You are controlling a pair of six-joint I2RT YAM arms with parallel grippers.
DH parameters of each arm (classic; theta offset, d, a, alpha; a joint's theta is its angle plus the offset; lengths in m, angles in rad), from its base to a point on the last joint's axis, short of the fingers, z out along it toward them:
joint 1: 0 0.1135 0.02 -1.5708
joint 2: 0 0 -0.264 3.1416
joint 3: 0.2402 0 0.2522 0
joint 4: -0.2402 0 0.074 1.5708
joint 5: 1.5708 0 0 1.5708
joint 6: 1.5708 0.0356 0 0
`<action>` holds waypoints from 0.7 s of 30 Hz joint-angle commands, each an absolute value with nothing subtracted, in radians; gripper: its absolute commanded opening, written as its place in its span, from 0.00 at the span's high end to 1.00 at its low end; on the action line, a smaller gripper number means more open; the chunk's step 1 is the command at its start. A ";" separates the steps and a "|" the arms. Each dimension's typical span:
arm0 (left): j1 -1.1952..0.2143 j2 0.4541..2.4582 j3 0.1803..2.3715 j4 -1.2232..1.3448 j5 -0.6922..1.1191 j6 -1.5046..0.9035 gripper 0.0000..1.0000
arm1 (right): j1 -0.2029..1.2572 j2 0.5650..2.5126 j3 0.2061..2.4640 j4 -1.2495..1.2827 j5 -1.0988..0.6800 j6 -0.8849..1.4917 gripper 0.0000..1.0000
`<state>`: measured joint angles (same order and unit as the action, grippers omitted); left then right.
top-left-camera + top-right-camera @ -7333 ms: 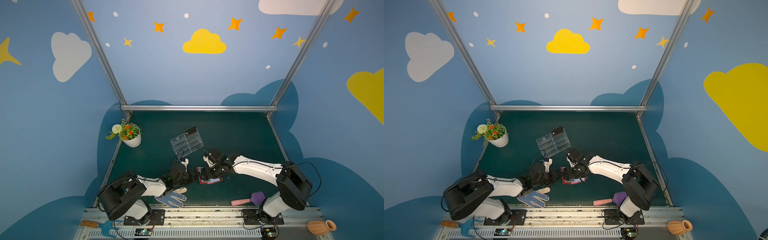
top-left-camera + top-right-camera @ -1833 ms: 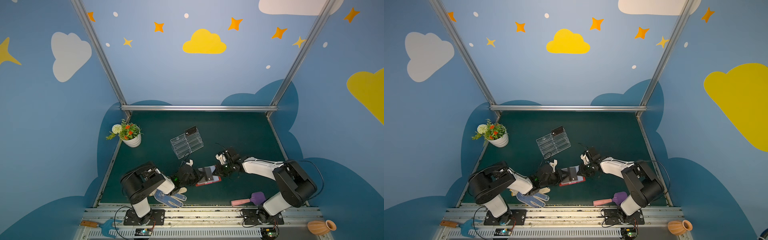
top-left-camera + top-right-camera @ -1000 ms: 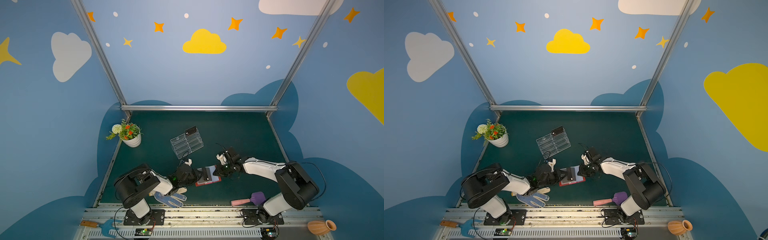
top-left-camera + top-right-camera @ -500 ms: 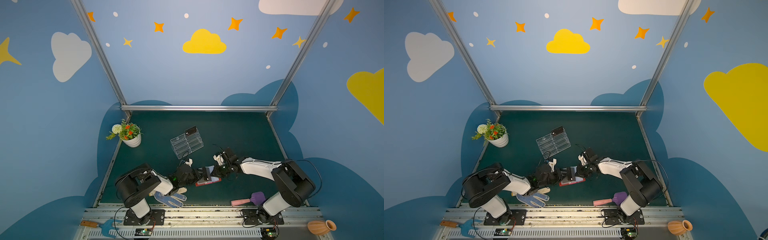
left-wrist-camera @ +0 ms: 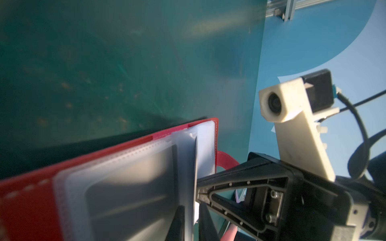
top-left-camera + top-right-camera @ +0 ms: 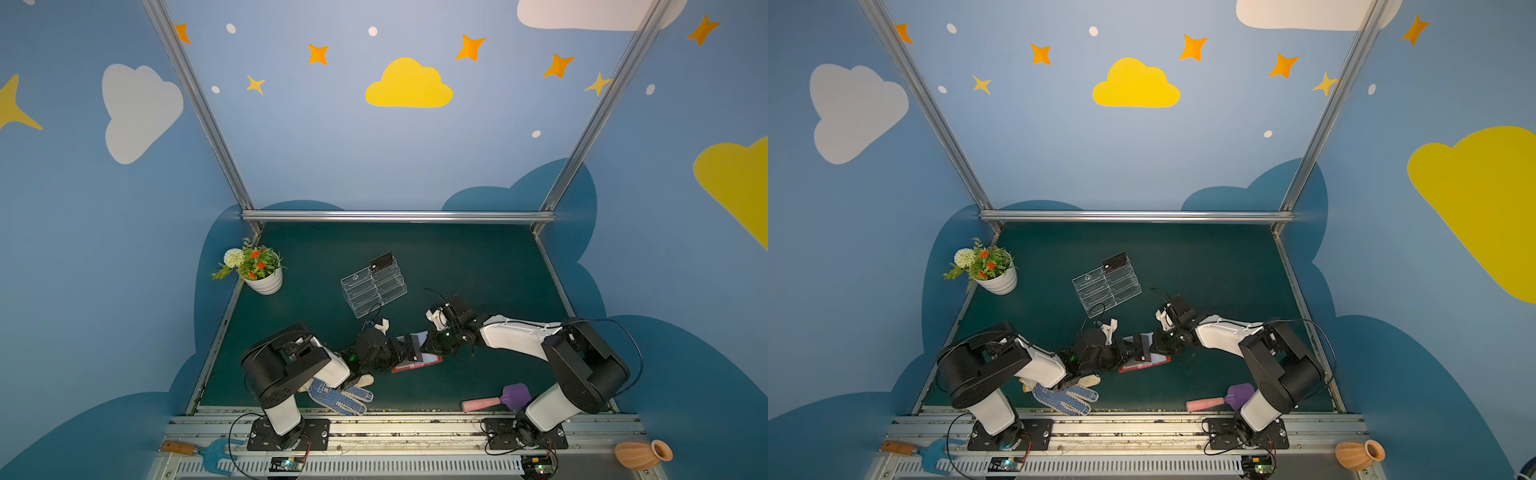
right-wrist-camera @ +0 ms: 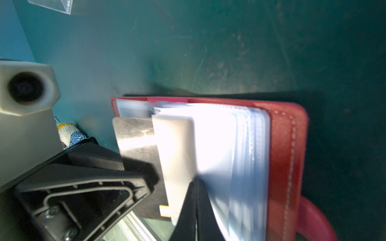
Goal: Take the credit cards out of the card holder
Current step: Take out the credit card from the card slot.
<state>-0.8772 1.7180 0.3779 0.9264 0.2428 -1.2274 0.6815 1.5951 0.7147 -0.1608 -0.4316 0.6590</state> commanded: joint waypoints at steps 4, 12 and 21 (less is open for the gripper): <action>-0.855 1.686 0.360 0.906 0.234 -1.215 0.96 | 0.687 1.632 0.704 -0.233 -0.365 0.665 0.94; -0.782 1.526 0.369 0.724 0.276 -1.130 0.96 | 0.681 1.617 0.700 -0.232 -0.366 0.662 0.93; -0.681 1.348 0.480 0.402 0.432 -0.900 0.96 | 0.677 1.514 0.732 -0.267 -0.365 0.625 0.82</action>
<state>-0.7063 1.3933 0.4358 0.5537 0.3607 -1.0283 0.6815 1.5558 0.7147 -0.1978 -0.4038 0.6479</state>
